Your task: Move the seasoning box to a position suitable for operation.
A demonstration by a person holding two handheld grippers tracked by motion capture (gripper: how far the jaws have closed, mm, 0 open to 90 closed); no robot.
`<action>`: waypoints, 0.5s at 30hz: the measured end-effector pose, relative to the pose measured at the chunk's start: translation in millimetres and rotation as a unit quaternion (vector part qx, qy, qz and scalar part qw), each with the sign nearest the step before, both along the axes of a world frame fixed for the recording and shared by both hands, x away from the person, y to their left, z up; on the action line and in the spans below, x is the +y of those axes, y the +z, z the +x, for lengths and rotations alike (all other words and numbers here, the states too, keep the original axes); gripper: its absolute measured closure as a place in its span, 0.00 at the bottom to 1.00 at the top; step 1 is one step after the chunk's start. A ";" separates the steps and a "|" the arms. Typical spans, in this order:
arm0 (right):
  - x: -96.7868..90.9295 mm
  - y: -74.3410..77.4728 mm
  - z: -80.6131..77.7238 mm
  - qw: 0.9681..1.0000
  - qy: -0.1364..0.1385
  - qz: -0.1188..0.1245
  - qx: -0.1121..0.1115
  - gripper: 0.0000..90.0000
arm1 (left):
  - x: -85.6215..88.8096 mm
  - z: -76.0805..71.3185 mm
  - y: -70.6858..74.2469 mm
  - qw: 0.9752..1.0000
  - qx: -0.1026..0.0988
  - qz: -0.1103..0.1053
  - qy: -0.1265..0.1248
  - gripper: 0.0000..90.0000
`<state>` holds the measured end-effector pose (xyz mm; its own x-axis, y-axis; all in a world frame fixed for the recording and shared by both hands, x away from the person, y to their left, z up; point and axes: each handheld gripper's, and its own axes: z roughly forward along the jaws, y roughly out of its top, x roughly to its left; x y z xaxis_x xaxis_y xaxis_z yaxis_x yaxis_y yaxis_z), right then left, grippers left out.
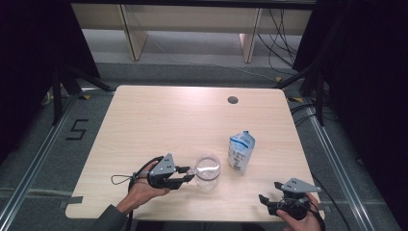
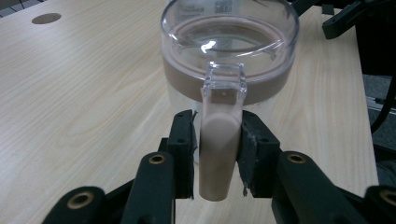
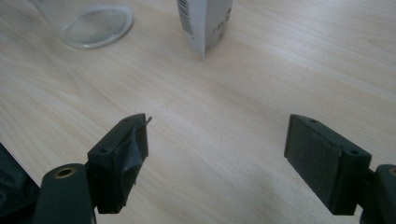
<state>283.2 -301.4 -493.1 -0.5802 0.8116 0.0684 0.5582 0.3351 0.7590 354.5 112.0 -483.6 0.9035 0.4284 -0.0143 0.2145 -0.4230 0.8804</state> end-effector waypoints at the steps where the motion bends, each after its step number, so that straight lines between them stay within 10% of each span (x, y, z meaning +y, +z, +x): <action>1: -0.2 0.0 0.0 1.000 0.000 0.001 0.000 0.25 | 0.4 0.7 -0.8 1.000 0.004 -0.001 0.006 0.76; 15: -1.5 -1.6 -0.6 1.000 -0.004 0.011 0.009 0.25 | 11.5 -8.5 6.6 0.999 0.020 -0.014 0.022 0.53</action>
